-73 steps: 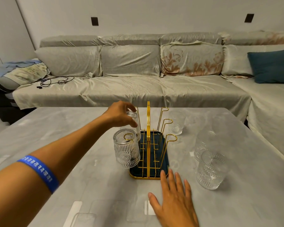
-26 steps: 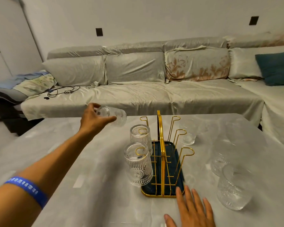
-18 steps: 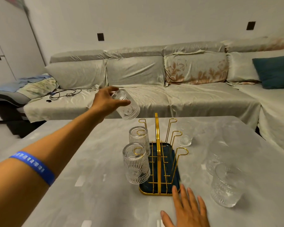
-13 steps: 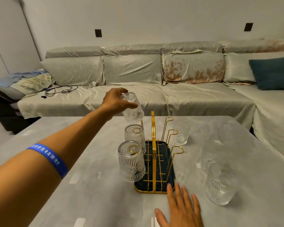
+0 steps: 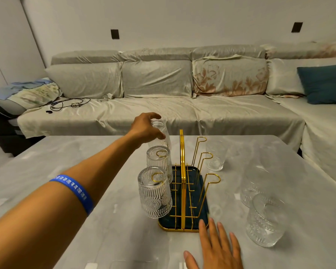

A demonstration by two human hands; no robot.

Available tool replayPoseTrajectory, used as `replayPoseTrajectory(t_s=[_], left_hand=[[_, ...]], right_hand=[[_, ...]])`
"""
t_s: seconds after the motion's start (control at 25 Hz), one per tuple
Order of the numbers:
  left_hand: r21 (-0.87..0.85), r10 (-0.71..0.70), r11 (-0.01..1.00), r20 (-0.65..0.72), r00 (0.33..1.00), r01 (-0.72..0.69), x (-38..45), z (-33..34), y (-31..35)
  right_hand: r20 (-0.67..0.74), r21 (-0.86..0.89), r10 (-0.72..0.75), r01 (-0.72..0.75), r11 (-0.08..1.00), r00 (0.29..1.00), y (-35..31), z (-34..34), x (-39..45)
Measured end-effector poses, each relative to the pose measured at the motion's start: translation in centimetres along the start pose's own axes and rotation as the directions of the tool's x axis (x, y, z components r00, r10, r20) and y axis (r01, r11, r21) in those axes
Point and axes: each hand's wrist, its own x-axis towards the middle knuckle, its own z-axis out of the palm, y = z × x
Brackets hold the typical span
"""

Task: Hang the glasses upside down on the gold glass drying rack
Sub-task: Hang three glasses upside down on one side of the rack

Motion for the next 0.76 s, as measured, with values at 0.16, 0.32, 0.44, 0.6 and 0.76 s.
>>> replayPoseTrajectory(t_s=[0.16,0.32,0.44,0.6,0.76], left_hand=[[0.021,-0.040,0.999,0.032,0.999,0.039,0.0,1.0,-0.4],[0.028,-0.062,0.998,0.044,0.997,0.061,0.1,1.8,-0.6],[0.047,-0.062,0.997,0.055,0.997,0.059,0.4,2.2,-0.8],[0.093,-0.057,0.994,0.064,0.996,0.051,0.6,2.5,-1.4],[0.105,-0.052,0.993,0.066,0.996,0.045,0.9,2.9,-1.9]], right_hand=[[-0.014,0.026,0.023,-0.023,0.999,1.000,0.0,0.1,0.2],[-0.001,0.034,0.025,-0.025,0.999,1.000,-0.1,0.0,0.3],[-0.019,0.016,0.029,-0.029,0.999,0.999,-0.2,0.2,0.4],[-0.017,0.001,0.010,-0.010,1.000,1.000,0.0,0.2,0.1],[0.007,0.025,0.036,-0.036,0.999,0.999,-0.1,0.0,0.3]])
